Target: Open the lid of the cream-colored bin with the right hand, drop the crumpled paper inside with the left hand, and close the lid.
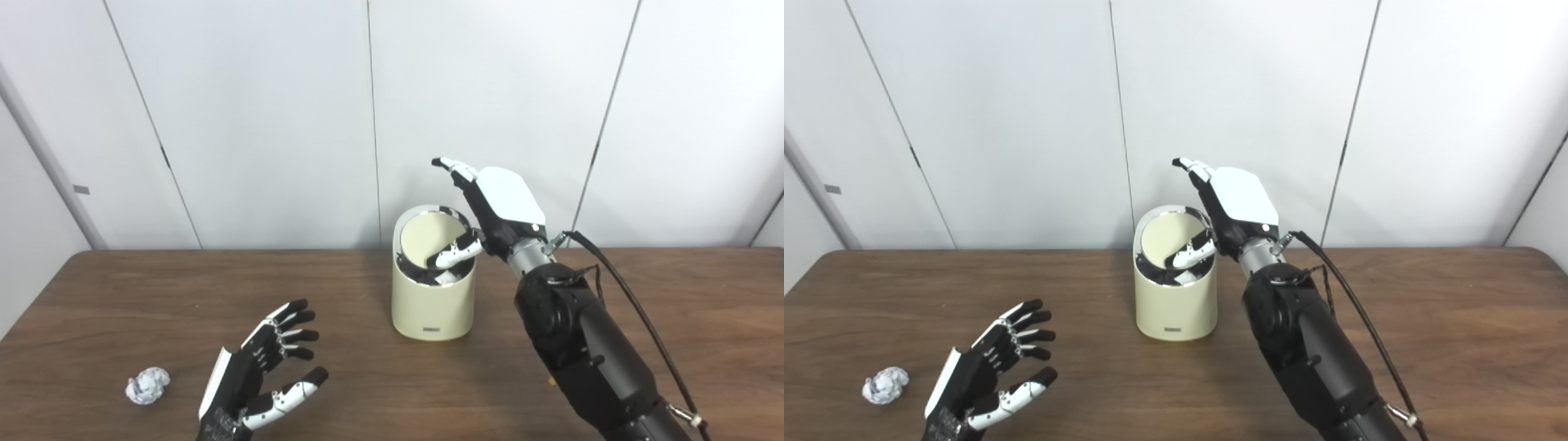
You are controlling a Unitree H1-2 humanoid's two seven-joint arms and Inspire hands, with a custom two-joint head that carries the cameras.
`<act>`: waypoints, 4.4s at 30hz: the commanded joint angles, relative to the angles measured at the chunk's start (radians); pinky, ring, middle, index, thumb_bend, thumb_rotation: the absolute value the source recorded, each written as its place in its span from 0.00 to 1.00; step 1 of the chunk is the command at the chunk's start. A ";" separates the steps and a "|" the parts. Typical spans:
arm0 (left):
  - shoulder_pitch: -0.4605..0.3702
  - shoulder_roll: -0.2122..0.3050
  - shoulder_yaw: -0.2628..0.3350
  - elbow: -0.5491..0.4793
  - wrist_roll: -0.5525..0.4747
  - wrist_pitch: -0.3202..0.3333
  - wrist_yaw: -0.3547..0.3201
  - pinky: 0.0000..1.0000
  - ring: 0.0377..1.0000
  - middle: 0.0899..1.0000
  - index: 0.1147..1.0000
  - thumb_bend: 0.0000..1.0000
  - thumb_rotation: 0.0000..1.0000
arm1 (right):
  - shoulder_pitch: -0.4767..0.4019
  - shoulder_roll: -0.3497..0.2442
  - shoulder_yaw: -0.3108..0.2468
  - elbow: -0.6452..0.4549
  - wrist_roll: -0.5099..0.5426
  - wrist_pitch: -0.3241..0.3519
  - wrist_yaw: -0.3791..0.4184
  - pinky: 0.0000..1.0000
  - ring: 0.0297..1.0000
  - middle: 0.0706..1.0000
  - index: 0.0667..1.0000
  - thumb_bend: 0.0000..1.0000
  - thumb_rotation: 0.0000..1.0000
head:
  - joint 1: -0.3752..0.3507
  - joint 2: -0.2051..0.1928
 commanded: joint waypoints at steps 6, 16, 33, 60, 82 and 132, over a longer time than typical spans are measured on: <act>-0.025 0.008 0.002 -0.031 -0.019 -0.018 -0.005 0.62 0.72 0.80 0.84 0.66 0.15 | -0.003 -0.044 0.010 0.000 -0.102 0.036 0.013 0.67 0.79 0.89 0.86 0.89 0.07 | 0.000 0.004; -0.023 0.009 0.002 -0.033 -0.024 -0.013 -0.008 0.62 0.72 0.80 0.84 0.65 0.13 | 0.013 0.023 -0.107 -0.028 0.077 0.077 0.067 0.62 0.79 0.89 0.87 0.78 0.18 | 0.001 0.005; -0.026 0.008 -0.004 -0.040 -0.021 -0.012 -0.008 0.62 0.72 0.80 0.84 0.65 0.14 | 0.138 0.069 -0.313 -0.252 0.391 0.099 0.127 0.62 0.81 0.88 0.88 0.74 0.29 | 0.008 0.012; -0.052 -0.018 -0.022 -0.081 0.044 0.047 0.015 0.60 0.71 0.80 0.84 0.67 0.14 | 0.515 -0.049 -0.371 -0.178 0.803 -0.445 0.122 0.88 0.90 0.97 0.96 0.87 0.33 | 0.295 -0.008; -0.046 0.013 -0.010 -0.272 0.407 0.314 0.046 0.59 0.72 0.79 0.82 0.68 0.07 | 0.494 -0.092 -0.370 -0.180 0.792 -0.424 0.133 0.59 0.83 0.94 0.91 0.84 0.40 | 0.556 -0.070; -0.062 0.465 0.097 -0.307 1.260 0.534 -0.417 0.55 0.67 0.65 0.66 0.89 0.18 | 0.481 -0.095 -0.356 -0.166 0.748 -0.450 0.123 0.62 0.85 0.95 0.92 0.84 0.49 | 0.551 -0.056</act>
